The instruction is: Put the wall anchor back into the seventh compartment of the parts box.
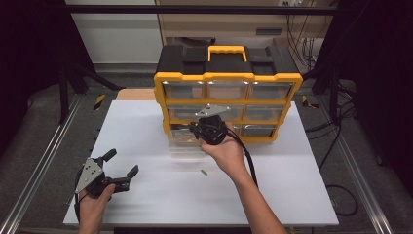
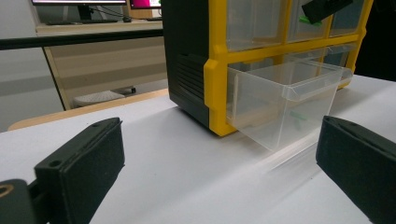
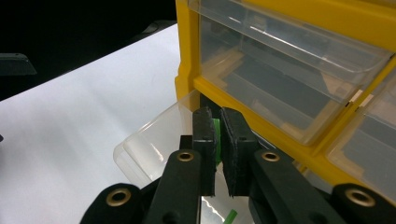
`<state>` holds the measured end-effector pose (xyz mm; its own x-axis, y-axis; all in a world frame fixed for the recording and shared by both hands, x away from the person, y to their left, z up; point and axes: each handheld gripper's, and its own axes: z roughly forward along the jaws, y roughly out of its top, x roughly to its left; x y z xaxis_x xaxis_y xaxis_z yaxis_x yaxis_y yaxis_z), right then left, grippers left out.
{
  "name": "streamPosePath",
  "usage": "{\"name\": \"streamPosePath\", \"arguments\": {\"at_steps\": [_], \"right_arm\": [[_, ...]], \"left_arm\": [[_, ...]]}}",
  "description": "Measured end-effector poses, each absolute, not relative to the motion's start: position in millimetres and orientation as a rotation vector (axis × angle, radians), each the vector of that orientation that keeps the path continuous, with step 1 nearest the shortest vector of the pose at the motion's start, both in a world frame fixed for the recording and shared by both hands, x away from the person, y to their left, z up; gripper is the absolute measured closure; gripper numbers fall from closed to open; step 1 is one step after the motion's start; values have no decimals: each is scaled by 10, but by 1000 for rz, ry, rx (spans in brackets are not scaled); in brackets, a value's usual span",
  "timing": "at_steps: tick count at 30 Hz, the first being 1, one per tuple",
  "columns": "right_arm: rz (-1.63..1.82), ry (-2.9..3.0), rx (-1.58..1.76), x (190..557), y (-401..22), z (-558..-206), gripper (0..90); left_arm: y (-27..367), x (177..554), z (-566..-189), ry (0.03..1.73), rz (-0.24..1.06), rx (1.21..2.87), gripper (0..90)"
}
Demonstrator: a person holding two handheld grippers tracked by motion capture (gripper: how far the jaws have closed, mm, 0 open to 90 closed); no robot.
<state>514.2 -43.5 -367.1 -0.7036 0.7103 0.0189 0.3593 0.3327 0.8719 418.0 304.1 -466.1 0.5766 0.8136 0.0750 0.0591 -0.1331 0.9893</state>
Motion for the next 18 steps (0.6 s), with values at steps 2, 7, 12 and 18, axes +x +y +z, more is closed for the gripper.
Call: {"name": "streamPosePath", "arguments": {"at_steps": [2,7,12,18], "right_arm": [[1312,2239,948,5145,-438,-3673,847],[1300,2250,950,5142,-441,-3679,847],[1277,2271,939,5153,-410,-3707,846],[1245,2280,961,5167,-378,-3738,733]], "left_arm": [[3039,4181,-4662,755,770,1587,8],[3031,4182,-4664,752,770,1592,8],[3036,4187,-4664,754,769,1589,8],[3041,4183,-4662,755,769,1587,8]]}}
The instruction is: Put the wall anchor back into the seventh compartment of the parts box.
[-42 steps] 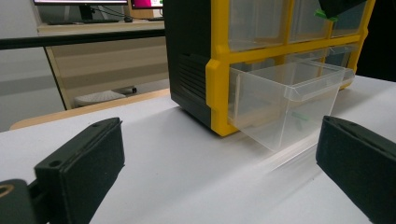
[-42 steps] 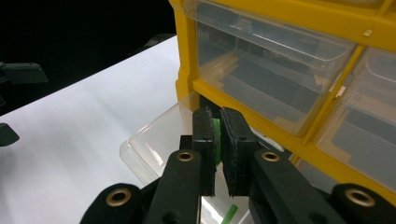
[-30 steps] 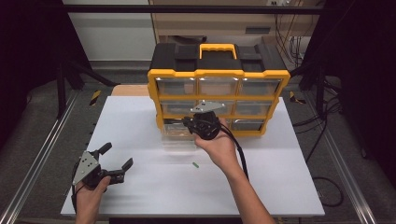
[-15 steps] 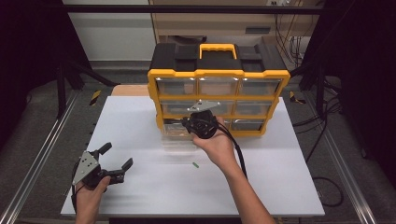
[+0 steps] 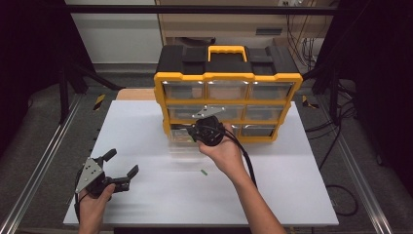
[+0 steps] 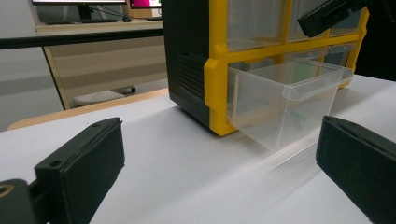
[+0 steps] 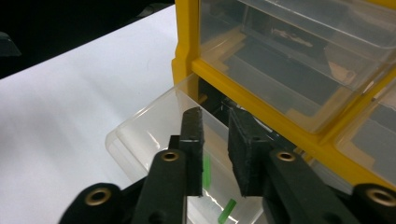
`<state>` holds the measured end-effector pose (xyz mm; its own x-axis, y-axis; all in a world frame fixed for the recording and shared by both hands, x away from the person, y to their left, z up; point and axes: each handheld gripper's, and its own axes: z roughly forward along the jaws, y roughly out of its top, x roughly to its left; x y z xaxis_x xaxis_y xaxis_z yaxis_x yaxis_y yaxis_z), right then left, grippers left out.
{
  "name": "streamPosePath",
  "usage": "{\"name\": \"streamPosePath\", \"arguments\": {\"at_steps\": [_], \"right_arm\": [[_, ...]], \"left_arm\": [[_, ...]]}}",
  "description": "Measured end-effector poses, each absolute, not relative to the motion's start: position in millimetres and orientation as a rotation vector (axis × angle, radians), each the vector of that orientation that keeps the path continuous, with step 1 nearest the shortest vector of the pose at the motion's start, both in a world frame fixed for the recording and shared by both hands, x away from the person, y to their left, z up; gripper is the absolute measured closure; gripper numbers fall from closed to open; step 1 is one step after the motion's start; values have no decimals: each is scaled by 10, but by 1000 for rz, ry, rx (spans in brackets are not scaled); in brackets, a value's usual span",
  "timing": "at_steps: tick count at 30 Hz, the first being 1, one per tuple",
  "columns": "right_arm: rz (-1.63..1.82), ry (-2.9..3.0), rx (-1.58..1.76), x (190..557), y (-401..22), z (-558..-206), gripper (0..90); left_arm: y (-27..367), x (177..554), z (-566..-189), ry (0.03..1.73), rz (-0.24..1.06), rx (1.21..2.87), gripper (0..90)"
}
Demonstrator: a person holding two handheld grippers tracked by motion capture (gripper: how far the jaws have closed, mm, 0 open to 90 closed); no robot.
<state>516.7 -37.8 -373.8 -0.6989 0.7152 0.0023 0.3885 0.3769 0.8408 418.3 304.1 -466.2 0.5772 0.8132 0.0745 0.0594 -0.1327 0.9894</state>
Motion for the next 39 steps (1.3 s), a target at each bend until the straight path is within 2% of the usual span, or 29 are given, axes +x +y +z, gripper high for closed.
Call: {"name": "streamPosePath", "arguments": {"at_steps": [4,9,16,22,39], "right_arm": [[1257,2260,970,5105,-394,-3711,592],[1234,2249,949,5012,-393,-3679,362],[1252,2224,960,4888,-451,-3644,170],[1259,2225,976,4781,-548,-3673,115],[1234,2239,1040,4626,-774,-3846,76]], "left_arm": [[3043,4186,-4663,755,768,1585,8],[3044,4186,-4661,754,768,1584,8],[3040,4178,-4655,750,769,1581,8],[3032,4172,-4652,744,770,1582,7],[3028,4179,-4657,740,766,1581,5]]}}
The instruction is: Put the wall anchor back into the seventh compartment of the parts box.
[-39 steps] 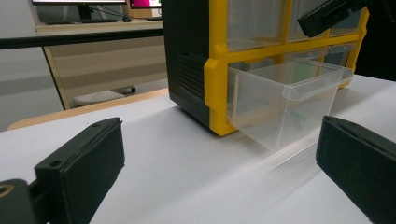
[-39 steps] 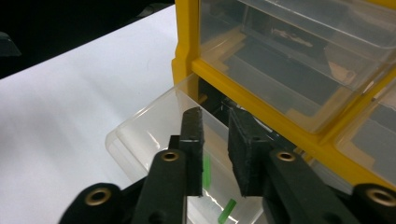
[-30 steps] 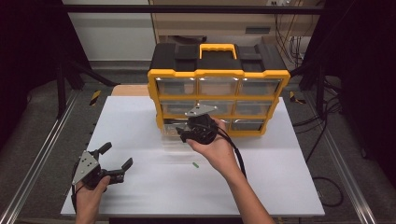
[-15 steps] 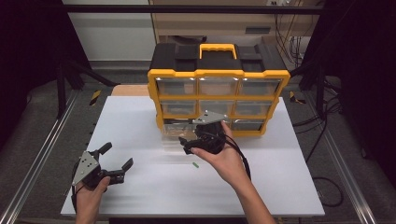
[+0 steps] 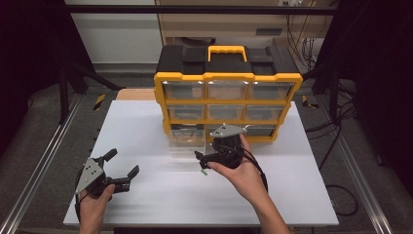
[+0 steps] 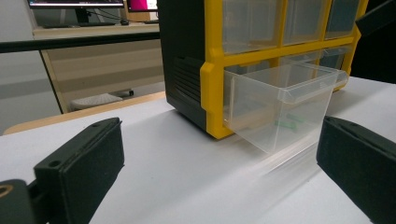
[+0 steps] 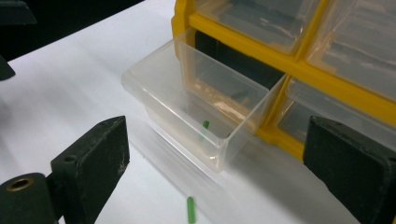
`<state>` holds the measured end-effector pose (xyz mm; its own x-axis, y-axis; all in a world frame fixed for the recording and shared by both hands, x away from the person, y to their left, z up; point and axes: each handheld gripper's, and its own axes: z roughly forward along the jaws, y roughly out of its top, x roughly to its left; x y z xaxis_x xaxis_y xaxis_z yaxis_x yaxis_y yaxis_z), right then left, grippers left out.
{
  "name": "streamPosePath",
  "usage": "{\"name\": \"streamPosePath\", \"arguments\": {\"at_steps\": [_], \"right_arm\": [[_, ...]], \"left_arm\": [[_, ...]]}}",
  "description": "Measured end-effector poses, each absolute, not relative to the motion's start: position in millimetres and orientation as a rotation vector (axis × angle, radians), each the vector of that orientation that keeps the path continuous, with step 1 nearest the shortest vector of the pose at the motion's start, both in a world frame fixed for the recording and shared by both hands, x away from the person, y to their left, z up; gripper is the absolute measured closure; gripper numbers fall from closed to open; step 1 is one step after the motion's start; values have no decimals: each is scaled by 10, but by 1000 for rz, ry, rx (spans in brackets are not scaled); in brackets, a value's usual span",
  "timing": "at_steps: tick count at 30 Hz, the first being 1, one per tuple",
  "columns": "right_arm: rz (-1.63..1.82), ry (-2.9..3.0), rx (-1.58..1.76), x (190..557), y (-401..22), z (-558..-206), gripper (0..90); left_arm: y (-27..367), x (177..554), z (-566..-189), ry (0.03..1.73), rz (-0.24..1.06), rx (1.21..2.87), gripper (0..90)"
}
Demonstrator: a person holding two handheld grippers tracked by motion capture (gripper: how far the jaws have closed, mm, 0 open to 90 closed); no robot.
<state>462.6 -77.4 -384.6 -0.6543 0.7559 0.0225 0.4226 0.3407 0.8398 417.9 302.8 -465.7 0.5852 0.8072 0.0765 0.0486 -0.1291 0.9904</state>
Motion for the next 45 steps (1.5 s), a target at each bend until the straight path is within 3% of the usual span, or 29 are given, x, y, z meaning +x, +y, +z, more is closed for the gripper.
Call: {"name": "streamPosePath", "arguments": {"at_steps": [20,29,36,45], "right_arm": [[1189,2304,1104,4574,-844,-4229,87],[1158,2339,1125,4576,-819,-4450,132],[1138,2370,1145,4620,-785,-4582,224],[1122,2399,1158,4672,-742,-4707,410]], "left_arm": [[3034,4182,-4652,744,767,1573,5],[3027,4173,-4650,736,764,1579,5],[3033,4175,-4651,738,763,1575,5],[3033,4176,-4652,739,761,1574,5]]}}
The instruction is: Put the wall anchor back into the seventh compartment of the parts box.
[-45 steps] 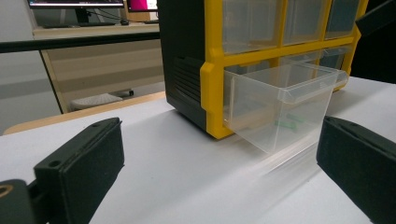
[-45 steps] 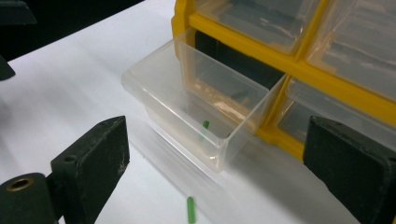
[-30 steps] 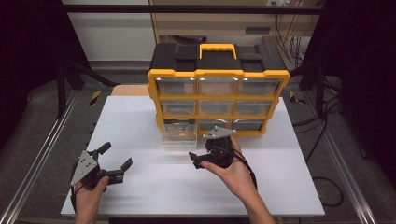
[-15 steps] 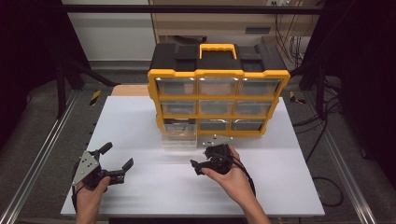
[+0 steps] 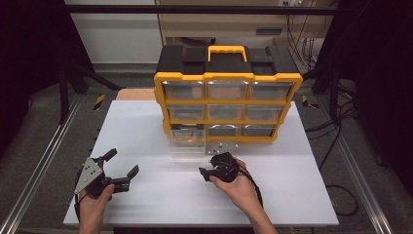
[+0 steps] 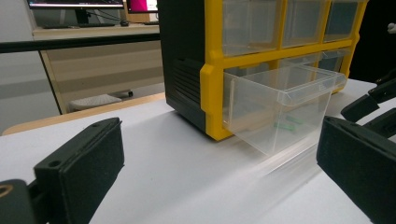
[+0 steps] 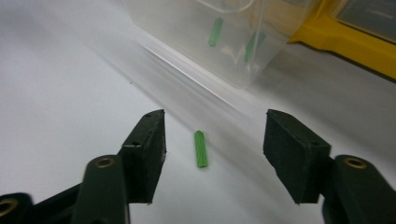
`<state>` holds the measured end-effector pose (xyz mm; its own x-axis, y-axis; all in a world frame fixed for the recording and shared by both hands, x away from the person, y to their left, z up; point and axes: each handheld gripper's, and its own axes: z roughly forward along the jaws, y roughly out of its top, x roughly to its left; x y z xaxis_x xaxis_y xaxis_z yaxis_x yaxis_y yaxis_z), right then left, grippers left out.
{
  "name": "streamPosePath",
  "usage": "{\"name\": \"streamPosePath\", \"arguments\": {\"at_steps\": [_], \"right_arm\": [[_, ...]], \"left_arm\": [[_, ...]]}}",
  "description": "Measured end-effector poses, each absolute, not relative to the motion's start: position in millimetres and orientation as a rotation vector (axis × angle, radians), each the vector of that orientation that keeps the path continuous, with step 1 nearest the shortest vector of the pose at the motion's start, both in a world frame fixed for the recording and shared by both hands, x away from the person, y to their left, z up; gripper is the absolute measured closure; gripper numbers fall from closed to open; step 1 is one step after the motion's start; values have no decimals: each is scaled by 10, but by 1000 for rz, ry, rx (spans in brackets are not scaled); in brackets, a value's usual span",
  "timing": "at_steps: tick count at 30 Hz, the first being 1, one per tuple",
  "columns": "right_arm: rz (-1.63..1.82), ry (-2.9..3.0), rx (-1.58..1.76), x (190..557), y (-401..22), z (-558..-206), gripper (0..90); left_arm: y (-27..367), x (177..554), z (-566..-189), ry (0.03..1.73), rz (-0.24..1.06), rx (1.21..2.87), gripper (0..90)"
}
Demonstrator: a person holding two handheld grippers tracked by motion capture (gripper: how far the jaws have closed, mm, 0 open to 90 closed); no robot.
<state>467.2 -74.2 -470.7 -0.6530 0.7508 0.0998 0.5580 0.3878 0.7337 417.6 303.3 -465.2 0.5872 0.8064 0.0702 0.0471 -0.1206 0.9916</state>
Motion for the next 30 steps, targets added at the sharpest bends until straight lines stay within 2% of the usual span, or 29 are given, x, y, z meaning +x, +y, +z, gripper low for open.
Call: {"name": "streamPosePath", "arguments": {"at_steps": [15,30], "right_arm": [[1052,2447,1142,4662,-622,-4821,714],[1007,2470,1100,4681,-569,-4896,799]], "left_arm": [[3030,4177,-4655,741,759,1576,5],[3036,4177,-4652,741,761,1574,5]]}}
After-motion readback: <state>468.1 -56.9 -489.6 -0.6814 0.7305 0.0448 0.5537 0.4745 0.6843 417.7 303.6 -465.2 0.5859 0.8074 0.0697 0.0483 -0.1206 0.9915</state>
